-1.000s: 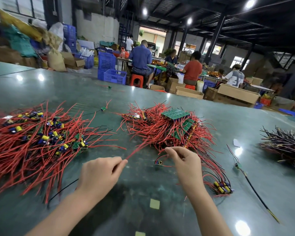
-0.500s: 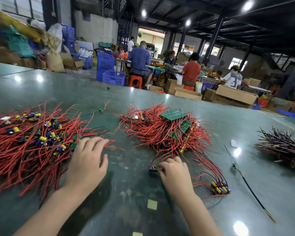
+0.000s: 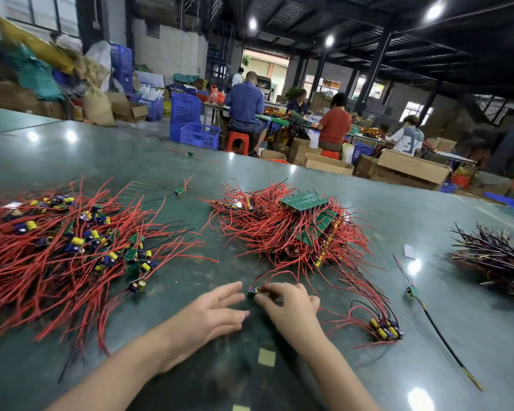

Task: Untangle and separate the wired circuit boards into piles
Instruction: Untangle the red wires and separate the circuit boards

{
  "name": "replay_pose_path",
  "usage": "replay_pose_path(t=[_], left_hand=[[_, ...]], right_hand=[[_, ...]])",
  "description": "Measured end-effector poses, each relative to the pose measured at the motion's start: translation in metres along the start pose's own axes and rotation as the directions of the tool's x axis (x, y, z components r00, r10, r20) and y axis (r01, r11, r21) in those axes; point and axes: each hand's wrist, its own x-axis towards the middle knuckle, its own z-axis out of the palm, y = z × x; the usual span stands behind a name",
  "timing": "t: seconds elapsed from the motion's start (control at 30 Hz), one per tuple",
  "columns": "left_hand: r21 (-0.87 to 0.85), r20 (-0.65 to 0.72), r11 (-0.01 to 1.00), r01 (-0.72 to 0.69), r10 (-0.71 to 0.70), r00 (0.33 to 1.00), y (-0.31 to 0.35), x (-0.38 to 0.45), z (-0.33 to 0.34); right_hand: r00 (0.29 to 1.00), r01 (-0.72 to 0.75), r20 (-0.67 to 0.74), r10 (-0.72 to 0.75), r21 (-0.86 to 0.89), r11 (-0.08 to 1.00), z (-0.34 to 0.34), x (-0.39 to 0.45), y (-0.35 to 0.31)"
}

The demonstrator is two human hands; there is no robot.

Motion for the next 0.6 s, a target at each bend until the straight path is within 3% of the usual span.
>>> replay_pose_path(t=[0.1, 0.23, 0.3, 0.4, 0.6], left_hand=[[-0.17, 0.037, 0.983, 0.067, -0.061, 0.997, 0.003, 0.001, 0.001], [-0.186, -0.066, 0.978, 0.094, -0.108, 0.992, 0.01, 0.001, -0.006], [-0.235, -0.097, 0.963, 0.134, -0.16, 0.982, 0.009, 0.002, -0.01], [-0.306, -0.034, 0.938, 0.161, -0.18, 0.983, 0.009, 0.003, -0.013], [-0.323, 0.005, 0.931, 0.169, -0.177, 0.984, 0.009, 0.004, -0.013]], right_hand=[[0.998, 0.05, -0.029, -0.05, 0.003, 0.999, 0.001, -0.004, -0.007], [0.973, 0.177, -0.17, -0.159, 0.095, 0.98, -0.004, -0.008, -0.014], [0.964, 0.237, -0.151, -0.22, 0.109, 0.965, -0.004, -0.01, -0.018], [0.957, 0.279, -0.102, -0.272, 0.064, 0.958, 0.001, -0.014, -0.021], [0.972, 0.227, -0.092, -0.214, 0.159, 0.961, 0.001, -0.013, -0.018]])
